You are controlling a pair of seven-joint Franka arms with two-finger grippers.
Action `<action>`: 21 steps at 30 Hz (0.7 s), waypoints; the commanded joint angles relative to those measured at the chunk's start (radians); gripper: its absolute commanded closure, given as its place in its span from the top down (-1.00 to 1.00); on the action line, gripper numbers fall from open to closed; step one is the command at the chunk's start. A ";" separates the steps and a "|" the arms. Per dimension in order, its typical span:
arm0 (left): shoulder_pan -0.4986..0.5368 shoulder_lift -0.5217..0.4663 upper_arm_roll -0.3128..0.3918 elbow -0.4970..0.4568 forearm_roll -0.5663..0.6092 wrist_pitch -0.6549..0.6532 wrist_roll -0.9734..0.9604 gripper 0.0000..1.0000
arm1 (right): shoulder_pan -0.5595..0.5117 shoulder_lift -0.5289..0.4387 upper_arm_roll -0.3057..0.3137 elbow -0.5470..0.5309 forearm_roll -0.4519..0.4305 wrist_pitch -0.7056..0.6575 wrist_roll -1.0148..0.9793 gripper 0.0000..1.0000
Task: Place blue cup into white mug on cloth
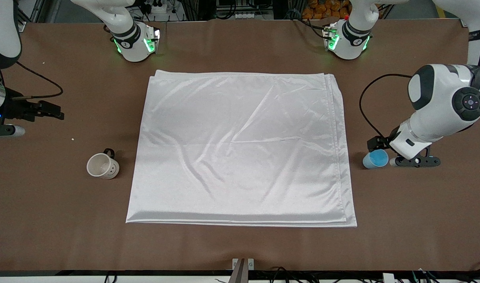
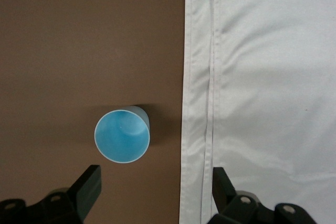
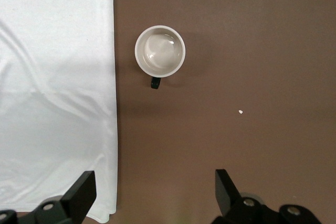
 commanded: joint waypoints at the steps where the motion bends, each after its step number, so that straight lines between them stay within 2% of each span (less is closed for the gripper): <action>1: 0.008 0.019 0.000 -0.029 0.025 0.057 0.018 0.88 | -0.020 -0.030 0.011 -0.038 0.009 0.017 0.011 1.00; 21: 0.008 0.147 0.004 -0.070 0.025 0.231 0.018 0.87 | -0.028 -0.022 0.011 -0.097 0.009 0.091 0.009 1.00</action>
